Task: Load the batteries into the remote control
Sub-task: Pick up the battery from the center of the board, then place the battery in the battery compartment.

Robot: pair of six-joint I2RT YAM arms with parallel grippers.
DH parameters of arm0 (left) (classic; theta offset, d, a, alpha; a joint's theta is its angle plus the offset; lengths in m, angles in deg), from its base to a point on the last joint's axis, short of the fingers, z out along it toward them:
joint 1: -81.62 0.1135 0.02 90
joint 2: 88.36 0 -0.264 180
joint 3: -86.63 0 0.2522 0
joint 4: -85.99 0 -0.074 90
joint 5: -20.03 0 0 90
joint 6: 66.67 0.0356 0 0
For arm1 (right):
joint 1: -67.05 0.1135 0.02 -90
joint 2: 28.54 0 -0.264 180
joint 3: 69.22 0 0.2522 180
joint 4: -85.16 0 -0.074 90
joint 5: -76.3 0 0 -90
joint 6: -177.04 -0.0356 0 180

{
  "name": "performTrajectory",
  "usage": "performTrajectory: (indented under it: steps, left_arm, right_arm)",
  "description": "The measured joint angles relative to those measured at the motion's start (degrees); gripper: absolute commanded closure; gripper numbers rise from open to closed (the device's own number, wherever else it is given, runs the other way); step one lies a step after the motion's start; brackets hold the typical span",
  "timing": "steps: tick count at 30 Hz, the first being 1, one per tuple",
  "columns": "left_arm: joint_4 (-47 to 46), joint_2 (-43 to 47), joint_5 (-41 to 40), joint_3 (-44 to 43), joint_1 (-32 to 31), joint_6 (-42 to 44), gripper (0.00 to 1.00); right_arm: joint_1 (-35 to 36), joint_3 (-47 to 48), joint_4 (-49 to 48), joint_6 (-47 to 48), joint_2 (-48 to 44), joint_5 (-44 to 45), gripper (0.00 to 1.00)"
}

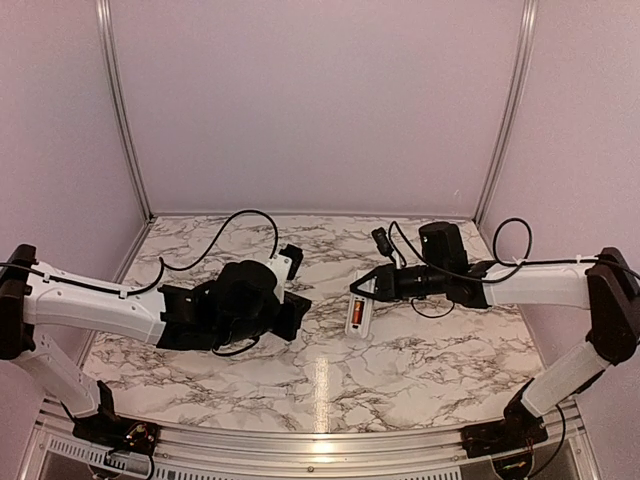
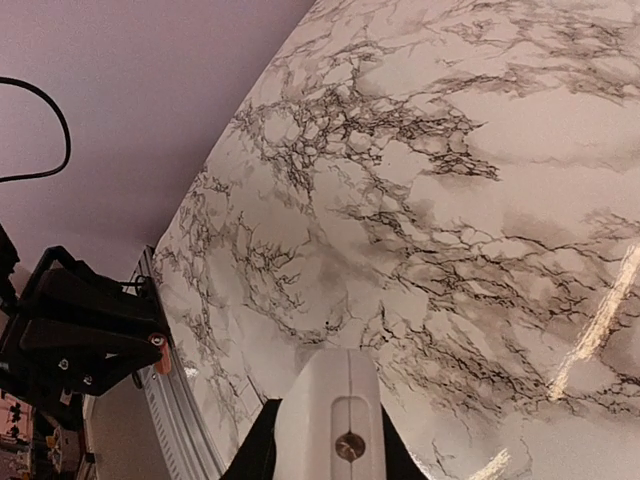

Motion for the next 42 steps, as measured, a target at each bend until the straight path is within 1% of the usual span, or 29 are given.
performTrajectory:
  steps: [3, 7, 11, 16, 28, 42]
  left_arm:
    - [-8.41, 3.19, -0.79, 1.25, -1.46, 3.23, 1.0]
    - [-17.84, 2.91, -1.09, 2.21, -3.85, 7.04, 1.0]
    - [-24.11, 1.25, -0.79, 2.62, -4.98, 9.86, 1.0]
    - [-29.81, -0.46, -0.46, 3.1, -5.46, 12.7, 1.0]
    - [-35.34, -1.53, -0.07, 4.13, -5.81, 14.88, 1.0]
    - [-40.54, -3.19, -0.11, 4.52, -6.01, 14.93, 1.0]
  right_arm:
    - [0.48, -1.64, -5.4, -4.87, 0.5, -4.13, 1.0]
    - [1.6, -2.29, -11.32, -10.08, 0.96, -7.13, 1.0]
    - [3.41, -2.34, -16.83, -14.84, 1.73, -8.72, 1.0]
    - [5.7, -2.64, -22.05, -19.98, 2.95, -9.77, 1.0]
    - [6.38, -6.03, -37.07, -33.18, 4.68, -12.48, 1.0]
    - [6.38, -6.64, -42.45, -38.36, 4.79, -12.94, 1.0]
